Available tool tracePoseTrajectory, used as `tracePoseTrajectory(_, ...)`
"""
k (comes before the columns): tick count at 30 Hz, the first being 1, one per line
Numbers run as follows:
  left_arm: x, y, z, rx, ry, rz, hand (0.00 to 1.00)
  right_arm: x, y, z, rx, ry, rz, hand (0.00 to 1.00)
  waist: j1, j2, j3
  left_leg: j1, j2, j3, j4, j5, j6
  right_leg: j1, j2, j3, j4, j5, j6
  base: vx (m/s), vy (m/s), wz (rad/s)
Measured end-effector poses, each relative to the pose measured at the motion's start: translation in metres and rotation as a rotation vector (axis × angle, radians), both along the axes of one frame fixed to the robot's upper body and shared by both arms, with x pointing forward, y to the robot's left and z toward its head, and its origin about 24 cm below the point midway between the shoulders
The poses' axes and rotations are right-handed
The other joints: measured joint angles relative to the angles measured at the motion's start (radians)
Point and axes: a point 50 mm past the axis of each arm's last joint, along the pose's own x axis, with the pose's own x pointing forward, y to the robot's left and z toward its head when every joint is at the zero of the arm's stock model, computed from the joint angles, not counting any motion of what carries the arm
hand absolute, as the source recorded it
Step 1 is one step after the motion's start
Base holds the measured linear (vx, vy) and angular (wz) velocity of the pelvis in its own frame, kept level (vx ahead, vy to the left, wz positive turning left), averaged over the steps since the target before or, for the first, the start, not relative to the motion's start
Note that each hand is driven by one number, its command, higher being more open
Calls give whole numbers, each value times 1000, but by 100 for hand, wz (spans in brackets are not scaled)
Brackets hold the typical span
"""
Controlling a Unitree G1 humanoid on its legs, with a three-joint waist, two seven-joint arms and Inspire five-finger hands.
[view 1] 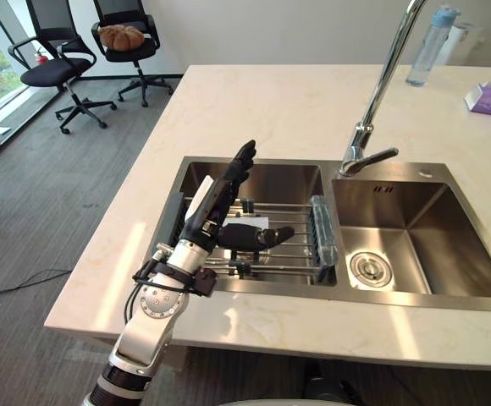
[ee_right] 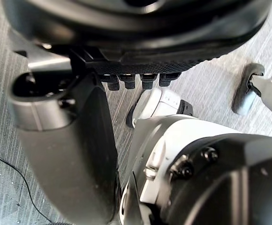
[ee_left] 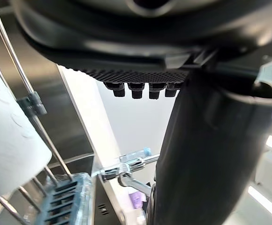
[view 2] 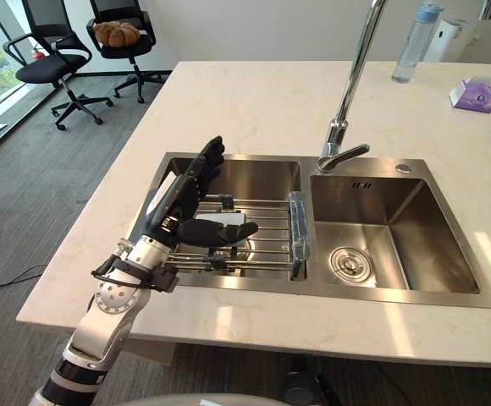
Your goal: Walk over to the sink, pick up the cup, carry it to the dishwasher, place the cup inside the dishwasher, then close the dishwasher door
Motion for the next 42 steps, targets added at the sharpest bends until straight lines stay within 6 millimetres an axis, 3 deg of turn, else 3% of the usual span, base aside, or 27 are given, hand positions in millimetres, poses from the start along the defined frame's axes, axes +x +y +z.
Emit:
tracePoseTrajectory(5, 1, 20, 8, 215, -80, -1, 100, 0, -7, 1, -30, 8, 76, 100, -13, 2, 0, -21, -6, -25, -25, 23, -4, 27, -1, -30, -94, 51, -1, -15, -17, 12)
tracePoseTrajectory(12, 10, 25, 34, 379, -172, -98, 100, 0, -14, 3, -64, 5, 111, 100, -15, 4, -1, -35, -16, -45, -29, 34, -3, 25, -16, -47, -95, 57, 2, -30, -9, 10)
tracePoseTrajectory(24, 28, 36, 45, 506, -101, -156, 100, 5, -16, 4, -78, -22, 131, 100, -48, 18, -5, -50, -30, -7, -29, 36, -6, -16, -19, 0, -95, 79, 2, -25, 2, -10)
tracePoseTrajectory(30, 33, 36, 36, 555, -39, -181, 100, 4, -16, 5, -83, -35, 127, 100, -70, 24, -8, -49, -36, 13, -27, 35, -6, -27, -21, 20, -100, 86, -1, -40, -13, -11)
tracePoseTrajectory(36, 44, 57, 9, 603, 124, -141, 100, 1, -20, 6, -97, -37, 114, 100, -99, 56, 8, -33, -30, 35, -33, 24, -14, -29, -8, 43, -101, 86, -3, -26, -26, -11)
tracePoseTrajectory(42, 48, 69, -2, 629, 188, -108, 100, 1, -23, 7, -104, -36, 118, 100, -106, 76, 19, -17, -8, 52, -38, 21, -18, -31, 18, 53, -101, 83, -6, 35, -27, -11)
